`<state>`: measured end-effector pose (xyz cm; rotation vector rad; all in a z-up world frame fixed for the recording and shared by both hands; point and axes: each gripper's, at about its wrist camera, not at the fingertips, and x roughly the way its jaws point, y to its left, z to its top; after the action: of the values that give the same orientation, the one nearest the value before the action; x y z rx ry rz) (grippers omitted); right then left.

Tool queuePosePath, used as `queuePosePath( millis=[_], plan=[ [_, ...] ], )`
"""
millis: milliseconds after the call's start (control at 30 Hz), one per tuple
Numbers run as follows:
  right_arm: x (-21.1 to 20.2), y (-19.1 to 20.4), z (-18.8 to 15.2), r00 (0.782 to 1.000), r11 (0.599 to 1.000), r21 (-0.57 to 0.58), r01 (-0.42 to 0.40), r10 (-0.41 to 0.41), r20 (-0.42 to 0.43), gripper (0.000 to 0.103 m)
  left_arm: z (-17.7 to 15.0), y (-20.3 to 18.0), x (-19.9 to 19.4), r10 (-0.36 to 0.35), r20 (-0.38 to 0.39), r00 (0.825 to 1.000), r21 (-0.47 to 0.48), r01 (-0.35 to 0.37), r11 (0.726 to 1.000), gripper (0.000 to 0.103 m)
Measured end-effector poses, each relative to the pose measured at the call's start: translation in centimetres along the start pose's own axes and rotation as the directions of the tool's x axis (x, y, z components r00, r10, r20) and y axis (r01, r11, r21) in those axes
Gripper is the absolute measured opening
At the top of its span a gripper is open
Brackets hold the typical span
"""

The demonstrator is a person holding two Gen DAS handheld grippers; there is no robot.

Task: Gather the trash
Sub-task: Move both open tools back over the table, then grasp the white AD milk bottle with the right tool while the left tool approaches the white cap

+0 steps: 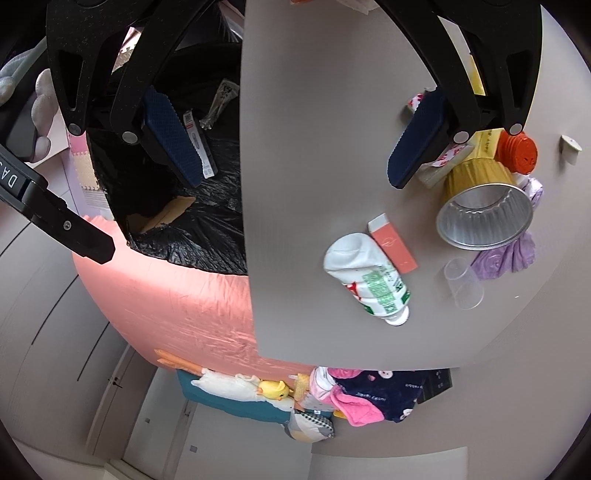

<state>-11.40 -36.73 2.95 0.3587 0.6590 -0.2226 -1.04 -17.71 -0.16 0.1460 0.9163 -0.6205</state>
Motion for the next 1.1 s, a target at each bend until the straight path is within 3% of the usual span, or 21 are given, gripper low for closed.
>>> queuePosePath(
  millis=[667, 867, 1100],
  plan=[
    [4.8, 7.3, -0.5, 0.989, 0.985, -0.119, -0.129, 0.119, -0.086, 0.083, -2.0, 8.7, -2.6, 0.150, 0.024, 0.988, -0.136, -0.145, 0.980, 0.097],
    [6.5, 8.6, -0.1, 0.985, 0.978, -0.148, -0.147, 0.132, -0.111, 0.083, -2.7, 11.4, -3.2, 0.140, 0.042, 0.989, -0.196, -0.129, 0.972, 0.097],
    [8.4, 9.8, 0.2, 0.982, 0.973, -0.173, -0.151, 0.129, -0.134, 0.083, -3.2, 14.2, -3.6, 0.190, 0.028, 0.981, -0.247, -0.177, 0.953, 0.097]
  ],
)
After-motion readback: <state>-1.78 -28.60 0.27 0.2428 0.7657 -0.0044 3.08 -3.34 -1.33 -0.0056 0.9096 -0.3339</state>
